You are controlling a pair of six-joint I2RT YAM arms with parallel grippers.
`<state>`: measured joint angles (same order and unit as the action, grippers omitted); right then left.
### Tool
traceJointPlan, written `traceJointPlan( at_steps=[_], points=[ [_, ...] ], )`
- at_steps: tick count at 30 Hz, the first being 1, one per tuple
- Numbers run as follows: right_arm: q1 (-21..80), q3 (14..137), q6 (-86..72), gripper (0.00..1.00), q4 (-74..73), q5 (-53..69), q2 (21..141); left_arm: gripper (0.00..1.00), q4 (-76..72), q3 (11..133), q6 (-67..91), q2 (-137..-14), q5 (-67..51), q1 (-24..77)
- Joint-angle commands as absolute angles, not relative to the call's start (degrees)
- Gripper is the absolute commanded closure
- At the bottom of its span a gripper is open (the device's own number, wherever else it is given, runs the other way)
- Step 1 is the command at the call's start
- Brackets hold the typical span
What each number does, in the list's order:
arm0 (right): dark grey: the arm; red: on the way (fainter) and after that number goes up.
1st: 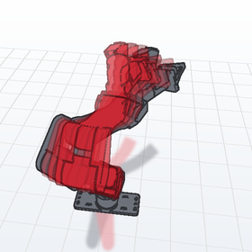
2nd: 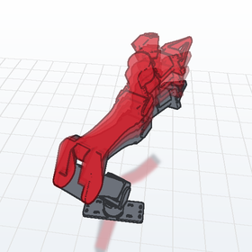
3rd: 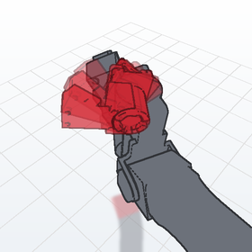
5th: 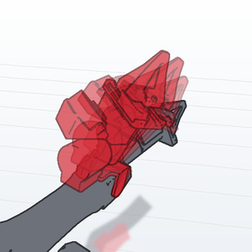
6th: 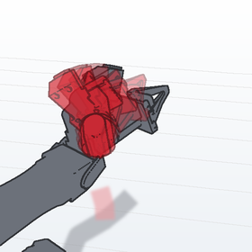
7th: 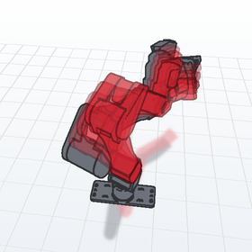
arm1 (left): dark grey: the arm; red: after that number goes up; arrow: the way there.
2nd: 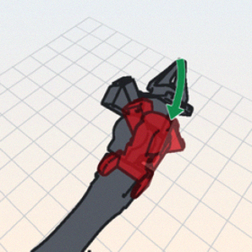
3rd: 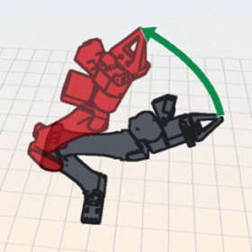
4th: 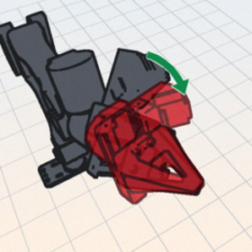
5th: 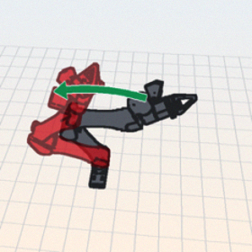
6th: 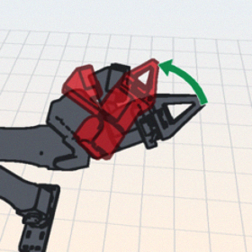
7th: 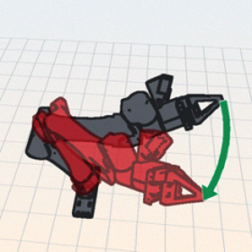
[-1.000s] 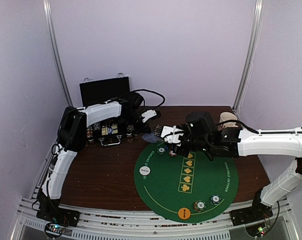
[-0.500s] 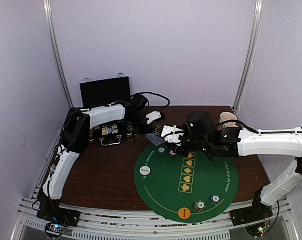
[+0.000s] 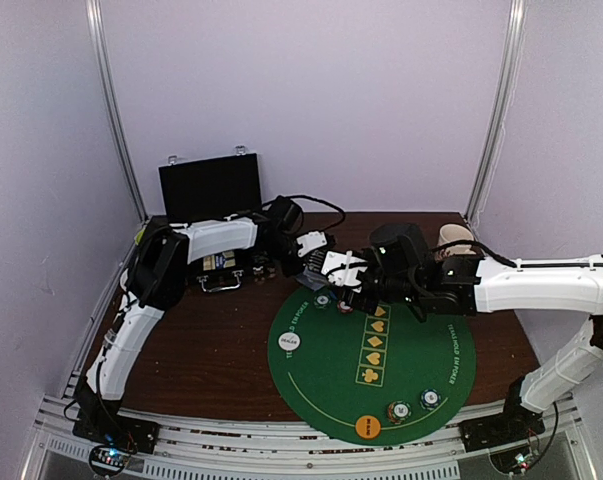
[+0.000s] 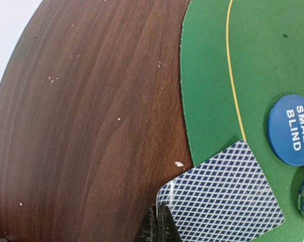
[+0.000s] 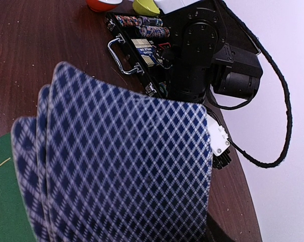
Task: Distribute texas hold em gaming equipment
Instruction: Distribute the poker card in the small blind area.
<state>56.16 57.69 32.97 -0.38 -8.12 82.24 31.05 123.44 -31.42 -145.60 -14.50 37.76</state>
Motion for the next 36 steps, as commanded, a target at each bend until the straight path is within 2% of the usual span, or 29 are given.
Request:
traceJointPlan(
  at_steps=[1,7,11,14,20,23,29,36],
  points=[
    [55.9,57.64,32.17,0.57,-0.13,-7.95,81.21,1.0,26.83,123.73,-31.34,-146.11,-11.32,38.59],
    [55.84,57.39,32.0,0.57,-0.27,-8.09,81.04,0.99,25.99,123.66,-31.52,-145.06,-10.41,38.6],
    [55.82,57.37,31.95,0.57,-0.44,-8.16,80.95,0.8,25.95,123.56,-31.39,-144.08,-9.91,38.66],
    [55.88,57.39,32.23,0.57,-0.76,-8.34,80.74,0.71,25.38,123.8,-30.32,-142.38,-8.65,38.6],
    [55.85,57.19,32.2,0.57,-1.14,-8.68,80.25,0.65,19.8,119.74,-28.54,-135.8,-10.69,38.64],
    [55.85,57.06,32.03,0.57,-1.15,-8.86,79.83,0.48,20.31,119.36,-27.46,-135.39,-13.46,37.92],
    [55.82,56.76,31.95,0.57,-0.94,-8.34,79.52,0.45,27.28,127.75,-11.55,-142.58,-22.37,32.62],
    [55.87,57.17,31.97,0.57,-1.46,-8.55,80.08,0.29,24.83,127.4,-12.4,-147.0,-29.05,32.76]
  ],
)
